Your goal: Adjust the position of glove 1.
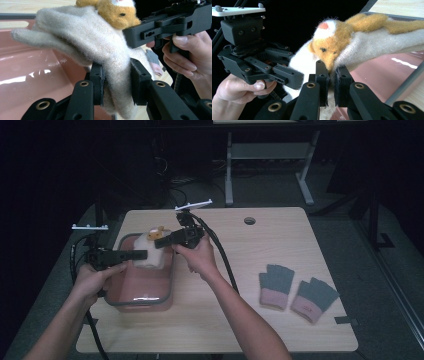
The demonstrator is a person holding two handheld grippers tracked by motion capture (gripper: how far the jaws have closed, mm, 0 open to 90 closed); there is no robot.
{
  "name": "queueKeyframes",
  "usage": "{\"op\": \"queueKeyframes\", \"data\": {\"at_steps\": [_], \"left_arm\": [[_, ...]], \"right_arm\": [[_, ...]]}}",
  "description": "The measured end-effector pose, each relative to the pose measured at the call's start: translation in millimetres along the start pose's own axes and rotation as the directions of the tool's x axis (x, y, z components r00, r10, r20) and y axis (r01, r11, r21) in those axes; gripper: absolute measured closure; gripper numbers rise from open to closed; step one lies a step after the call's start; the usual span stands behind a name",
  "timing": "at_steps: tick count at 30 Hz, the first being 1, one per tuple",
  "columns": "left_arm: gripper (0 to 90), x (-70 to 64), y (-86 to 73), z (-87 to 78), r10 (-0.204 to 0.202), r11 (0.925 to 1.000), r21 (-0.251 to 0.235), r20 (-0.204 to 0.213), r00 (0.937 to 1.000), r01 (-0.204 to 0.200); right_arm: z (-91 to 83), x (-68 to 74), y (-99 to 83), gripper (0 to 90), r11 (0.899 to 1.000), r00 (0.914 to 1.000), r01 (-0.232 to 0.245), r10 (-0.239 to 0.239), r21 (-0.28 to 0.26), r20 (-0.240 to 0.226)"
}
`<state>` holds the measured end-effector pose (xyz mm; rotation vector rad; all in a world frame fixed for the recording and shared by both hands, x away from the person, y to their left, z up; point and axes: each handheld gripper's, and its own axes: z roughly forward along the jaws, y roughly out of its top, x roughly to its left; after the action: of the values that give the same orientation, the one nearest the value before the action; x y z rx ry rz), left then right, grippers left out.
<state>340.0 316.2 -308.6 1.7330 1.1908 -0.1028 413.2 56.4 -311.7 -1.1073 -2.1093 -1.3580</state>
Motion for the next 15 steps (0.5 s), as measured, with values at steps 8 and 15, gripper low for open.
{"op": "queueKeyframes", "data": {"at_steps": [8, 15], "left_arm": [[67.6, 8.0, -5.0, -6.9, -0.015, 0.9999, 0.0, -0.017, 0.9997, 0.015], [67.6, 16.3, -12.1, -7.9, -0.035, 0.9994, 0.006, -0.024, 0.9991, 0.035]], "right_arm": [[14.3, -0.5, 0.4, 83.4, 1.0, 0.9998, -0.009, 0.009, 0.01, -0.017], [25.9, -4.5, -1.8, 83.3, 1.0, 0.9996, -0.013, 0.014, 0.026, -0.023]]}}
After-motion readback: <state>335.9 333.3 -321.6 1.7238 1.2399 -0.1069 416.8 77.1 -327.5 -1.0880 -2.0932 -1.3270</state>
